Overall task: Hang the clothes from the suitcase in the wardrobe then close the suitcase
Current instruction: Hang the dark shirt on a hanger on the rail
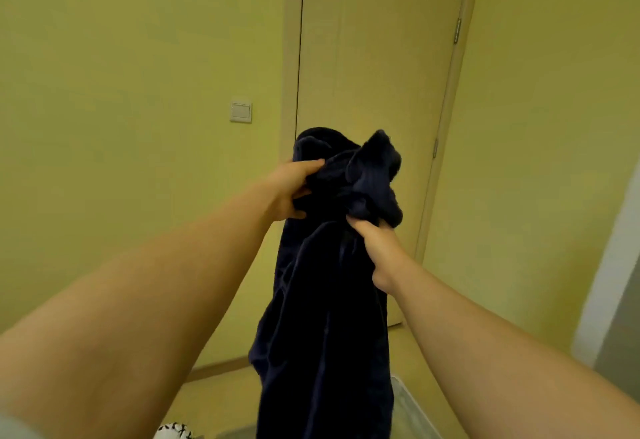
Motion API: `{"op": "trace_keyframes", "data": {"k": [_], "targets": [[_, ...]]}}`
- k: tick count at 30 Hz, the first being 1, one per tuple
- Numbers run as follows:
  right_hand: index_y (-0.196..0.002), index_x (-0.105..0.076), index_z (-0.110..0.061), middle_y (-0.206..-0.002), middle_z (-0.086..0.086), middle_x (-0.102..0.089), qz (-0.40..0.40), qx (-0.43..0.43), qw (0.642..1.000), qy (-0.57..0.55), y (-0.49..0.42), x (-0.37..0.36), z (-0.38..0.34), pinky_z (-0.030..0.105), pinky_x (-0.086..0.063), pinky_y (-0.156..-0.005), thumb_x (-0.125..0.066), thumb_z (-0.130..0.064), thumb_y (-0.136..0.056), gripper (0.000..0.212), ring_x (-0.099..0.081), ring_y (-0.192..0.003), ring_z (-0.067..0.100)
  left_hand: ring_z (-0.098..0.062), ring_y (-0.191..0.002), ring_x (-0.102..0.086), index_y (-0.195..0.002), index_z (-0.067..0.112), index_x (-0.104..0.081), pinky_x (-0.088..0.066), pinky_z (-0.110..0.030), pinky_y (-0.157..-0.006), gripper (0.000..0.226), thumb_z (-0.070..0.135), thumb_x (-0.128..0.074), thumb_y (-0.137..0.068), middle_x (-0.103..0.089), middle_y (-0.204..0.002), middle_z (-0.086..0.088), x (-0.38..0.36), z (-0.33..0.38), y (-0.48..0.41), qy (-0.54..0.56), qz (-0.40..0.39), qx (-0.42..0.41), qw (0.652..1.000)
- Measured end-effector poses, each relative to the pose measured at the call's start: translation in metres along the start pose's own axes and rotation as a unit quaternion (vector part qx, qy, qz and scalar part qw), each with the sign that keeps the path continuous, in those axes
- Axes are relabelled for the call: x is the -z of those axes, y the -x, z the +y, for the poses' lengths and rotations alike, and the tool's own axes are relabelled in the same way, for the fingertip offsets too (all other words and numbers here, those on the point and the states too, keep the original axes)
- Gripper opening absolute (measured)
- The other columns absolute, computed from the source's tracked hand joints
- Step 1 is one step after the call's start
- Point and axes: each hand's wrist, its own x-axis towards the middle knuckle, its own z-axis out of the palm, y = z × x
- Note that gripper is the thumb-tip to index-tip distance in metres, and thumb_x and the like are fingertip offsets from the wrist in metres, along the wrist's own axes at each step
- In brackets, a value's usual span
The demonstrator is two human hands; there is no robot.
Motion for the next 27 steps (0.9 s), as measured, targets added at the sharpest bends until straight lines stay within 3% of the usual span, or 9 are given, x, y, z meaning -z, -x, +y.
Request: {"op": "trace_keyframes", "data": {"k": [3,5,11,15,18,21,23,25,27], "targets": [[-0.116,-0.064,-0.018,-0.106,0.003,-0.069,-0.065,-0.057,0.996,-0.008,0.003,-0.002,-0.011,0.038,-0.051,-0.091,-0.072,-0.03,-0.079,0.04,-0.064,-0.099,0.022,-0.016,-0.076,-0.059,-0.111,0.018,-0.052,-0.052,-0.035,-0.069,0.016,0.017,-0.053,-0.095,-0.061,-0.088,-0.002,0.0,0.003,0.004,0.053,-0.003,-0.008,0.999],[-0.11,-0.064,-0.02,-0.1,-0.003,-0.067,-0.032,-0.034,0.999,-0.018,0.004,-0.002,-0.019,0.032,-0.049,-0.084,-0.072,-0.036,-0.078,0.037,-0.062,-0.093,0.016,-0.022,-0.082,-0.062,-0.121,0.013,-0.054,-0.053,-0.035,-0.07,0.028,0.014,-0.057,-0.093,-0.064,-0.101,-0.008,0.003,0.002,0.003,0.032,0.001,-0.022,0.999],[-0.127,-0.048,-0.011,-0.119,-0.001,-0.057,-0.015,-0.013,0.994,0.105,0.003,-0.003,-0.023,0.039,-0.048,-0.095,-0.073,-0.039,-0.077,0.063,-0.053,-0.11,0.017,-0.028,-0.097,-0.065,-0.12,0.011,-0.06,-0.054,-0.039,-0.078,0.041,0.031,-0.068,-0.084,-0.067,-0.111,-0.012,0.007,-0.006,0.002,-0.074,-0.051,0.006,0.996],[-0.104,-0.059,-0.009,-0.093,0.004,-0.065,0.119,0.008,0.99,0.082,-0.005,0.006,-0.035,0.029,-0.048,-0.065,-0.066,-0.04,-0.083,0.038,-0.059,-0.075,0.018,-0.026,-0.088,-0.065,-0.108,0.013,-0.061,-0.055,-0.039,-0.077,0.022,0.012,-0.065,-0.087,-0.067,-0.097,-0.009,0.023,0.002,0.003,-0.176,-0.102,0.001,0.979],[-0.096,-0.052,-0.013,-0.106,0.008,-0.062,0.209,0.064,0.967,0.133,-0.018,0.017,-0.035,0.033,-0.048,-0.077,-0.066,-0.038,-0.082,0.032,-0.056,-0.081,0.022,-0.026,-0.087,-0.062,-0.103,0.012,-0.062,-0.052,-0.036,-0.078,0.016,0.006,-0.062,-0.088,-0.062,-0.084,-0.004,0.035,0.002,0.002,-0.357,-0.015,-0.066,0.932],[-0.133,-0.039,-0.029,-0.138,0.002,-0.043,0.113,0.117,0.955,0.249,-0.024,0.008,-0.031,0.044,-0.042,-0.102,-0.078,-0.032,-0.07,0.074,-0.046,-0.122,0.027,-0.024,-0.083,-0.061,-0.1,0.013,-0.064,-0.052,-0.033,-0.074,0.014,0.007,-0.06,-0.088,-0.062,-0.08,-0.002,0.036,-0.001,-0.001,-0.368,-0.001,-0.097,0.925],[-0.138,-0.036,-0.034,-0.141,0.002,-0.043,-0.015,0.109,0.944,0.31,-0.023,-0.006,-0.028,0.048,-0.041,-0.104,-0.08,-0.026,-0.066,0.084,-0.044,-0.126,0.029,-0.022,-0.081,-0.062,-0.103,0.013,-0.065,-0.054,-0.032,-0.073,0.018,0.005,-0.059,-0.088,-0.064,-0.084,-0.003,0.031,0.0,-0.002,-0.384,-0.033,-0.112,0.916],[-0.128,-0.05,-0.023,-0.123,0.007,-0.059,-0.079,0.082,0.943,0.314,-0.02,-0.018,-0.027,0.042,-0.048,-0.097,-0.074,-0.017,-0.074,0.059,-0.057,-0.111,0.028,-0.018,-0.078,-0.061,-0.104,0.014,-0.065,-0.054,-0.028,-0.069,0.021,0.002,-0.057,-0.087,-0.063,-0.085,-0.001,0.028,0.001,-0.002,-0.4,-0.044,-0.135,0.905],[-0.106,-0.062,-0.018,-0.103,0.008,-0.067,-0.042,0.089,0.952,0.289,-0.023,-0.022,-0.029,0.038,-0.052,-0.089,-0.068,-0.013,-0.08,0.028,-0.063,-0.097,0.027,-0.017,-0.081,-0.059,-0.105,0.012,-0.064,-0.051,-0.027,-0.07,0.021,0.005,-0.061,-0.085,-0.061,-0.085,0.0,0.033,0.001,-0.002,-0.418,-0.024,-0.159,0.894]]}}
